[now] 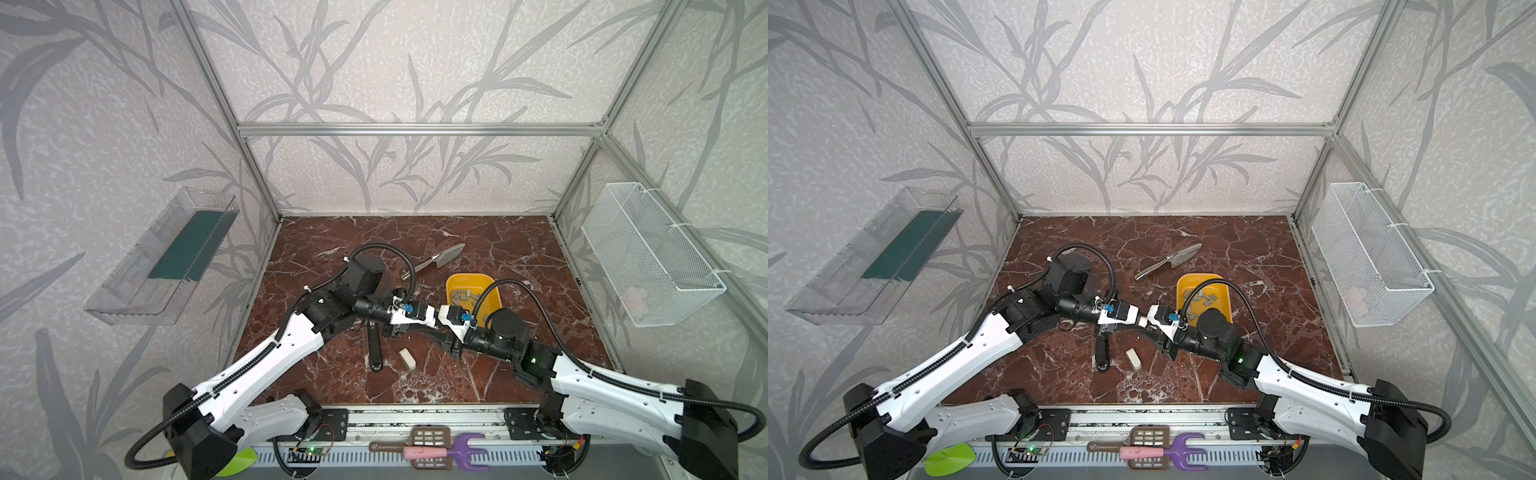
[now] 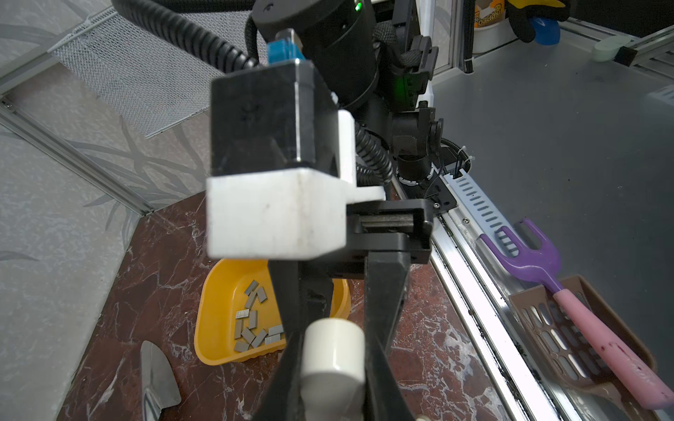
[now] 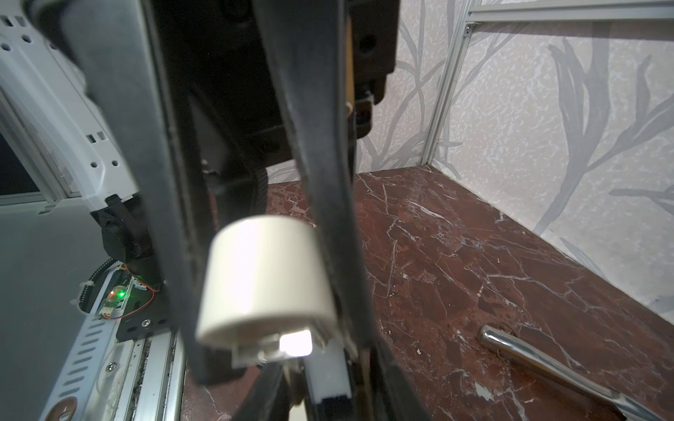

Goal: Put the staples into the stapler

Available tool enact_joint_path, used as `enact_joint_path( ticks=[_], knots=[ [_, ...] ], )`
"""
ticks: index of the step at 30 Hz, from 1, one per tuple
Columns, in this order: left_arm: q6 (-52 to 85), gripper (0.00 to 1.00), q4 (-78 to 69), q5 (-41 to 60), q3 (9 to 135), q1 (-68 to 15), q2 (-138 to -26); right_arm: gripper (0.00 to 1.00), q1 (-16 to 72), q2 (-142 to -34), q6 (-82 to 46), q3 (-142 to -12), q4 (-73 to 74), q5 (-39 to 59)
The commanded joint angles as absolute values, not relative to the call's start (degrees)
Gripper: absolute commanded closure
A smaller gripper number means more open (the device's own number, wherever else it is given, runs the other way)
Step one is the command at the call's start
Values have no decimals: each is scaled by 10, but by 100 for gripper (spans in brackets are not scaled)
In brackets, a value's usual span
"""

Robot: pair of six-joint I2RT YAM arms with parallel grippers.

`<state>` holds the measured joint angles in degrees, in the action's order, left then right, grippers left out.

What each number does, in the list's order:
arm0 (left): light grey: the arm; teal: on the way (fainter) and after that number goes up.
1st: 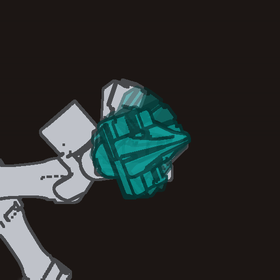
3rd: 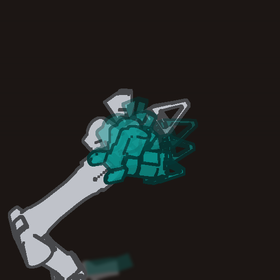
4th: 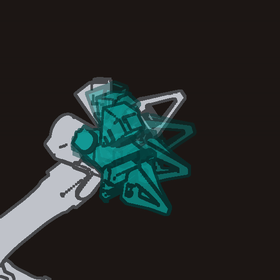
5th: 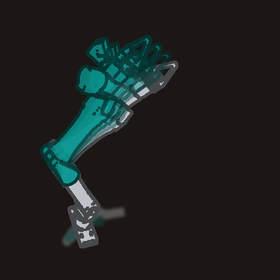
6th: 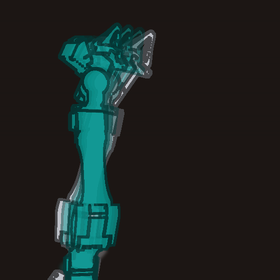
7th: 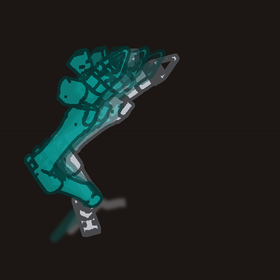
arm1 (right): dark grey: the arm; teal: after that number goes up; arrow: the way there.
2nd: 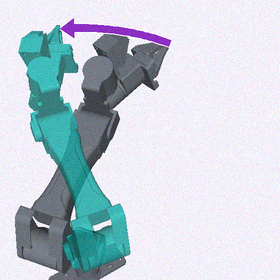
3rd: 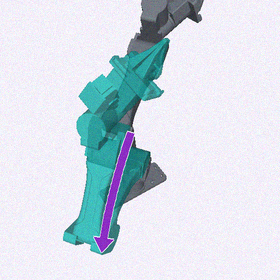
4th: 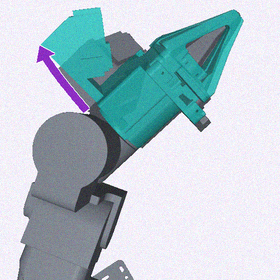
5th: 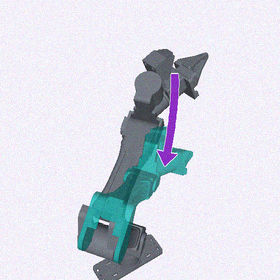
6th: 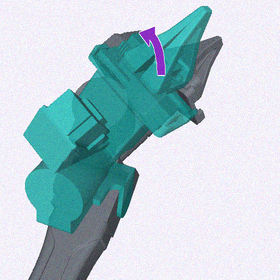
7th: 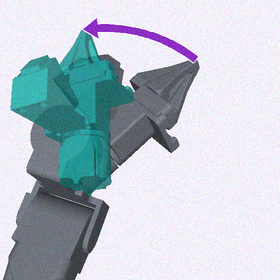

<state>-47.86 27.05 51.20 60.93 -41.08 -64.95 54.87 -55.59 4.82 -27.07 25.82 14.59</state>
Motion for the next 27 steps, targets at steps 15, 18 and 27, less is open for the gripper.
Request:
enact_joint_path(
  ticks=[15, 18, 27],
  knots=[
    [-498, 100, 277, 539, 623, -409, -641, 55, 552, -553, 3, -290, 293, 147],
    [-498, 100, 276, 540, 623, -409, -642, 55, 552, -562, 0, -293, 294, 149],
    [-477, 91, 244, 513, 613, -408, -635, 77, 552, -553, -10, -294, 287, 123]
  ],
)
